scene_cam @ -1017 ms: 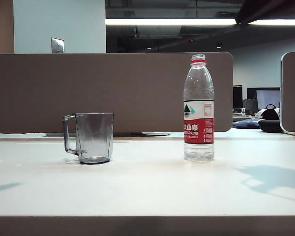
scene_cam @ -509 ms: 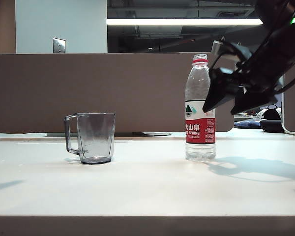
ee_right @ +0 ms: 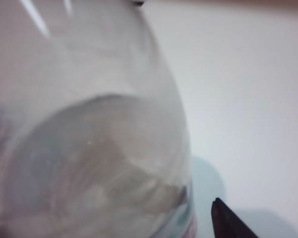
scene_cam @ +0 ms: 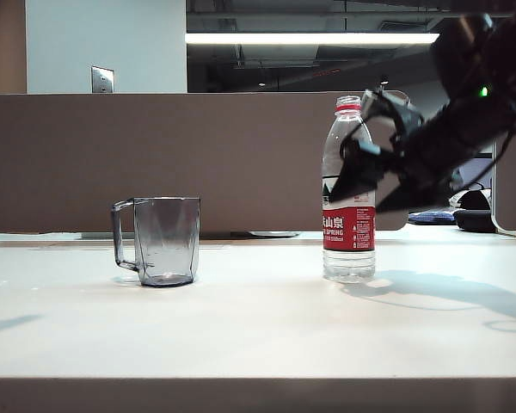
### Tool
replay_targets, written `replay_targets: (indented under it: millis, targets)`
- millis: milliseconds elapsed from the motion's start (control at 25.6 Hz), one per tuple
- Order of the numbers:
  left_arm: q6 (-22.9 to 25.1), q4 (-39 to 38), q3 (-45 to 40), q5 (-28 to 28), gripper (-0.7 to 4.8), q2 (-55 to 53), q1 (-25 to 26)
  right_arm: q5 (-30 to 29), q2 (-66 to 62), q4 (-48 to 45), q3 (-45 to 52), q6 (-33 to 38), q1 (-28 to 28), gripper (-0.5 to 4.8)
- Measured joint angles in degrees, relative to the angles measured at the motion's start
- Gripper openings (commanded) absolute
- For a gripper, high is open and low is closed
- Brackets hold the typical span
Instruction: Pick up the mineral water bottle on the table and pour water into the mug until it's half full.
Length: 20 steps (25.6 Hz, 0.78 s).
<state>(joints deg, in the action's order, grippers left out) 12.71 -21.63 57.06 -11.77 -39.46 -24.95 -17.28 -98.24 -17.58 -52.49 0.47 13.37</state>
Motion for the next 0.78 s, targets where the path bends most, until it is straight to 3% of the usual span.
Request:
replay_targets:
  millis: [117, 391, 782]
  targets:
    - [0.63, 0.0, 0.0, 0.04, -0.05, 0.0, 0.0, -0.5, -2.82, -1.7, 0.04, 0.11, 0.02, 4.79]
    - [2.32, 0.0, 0.0, 0.07, -0.05, 0.0, 0.0, 1.86, -8.76, -23.87, 3.76, 4.09, 0.07, 4.79]
    - [3.17, -0.15, 0.0, 0.07, -0.05, 0.0, 0.0, 4.11, -11.23, -26.1, 3.76, 5.33, 0.02, 4.79]
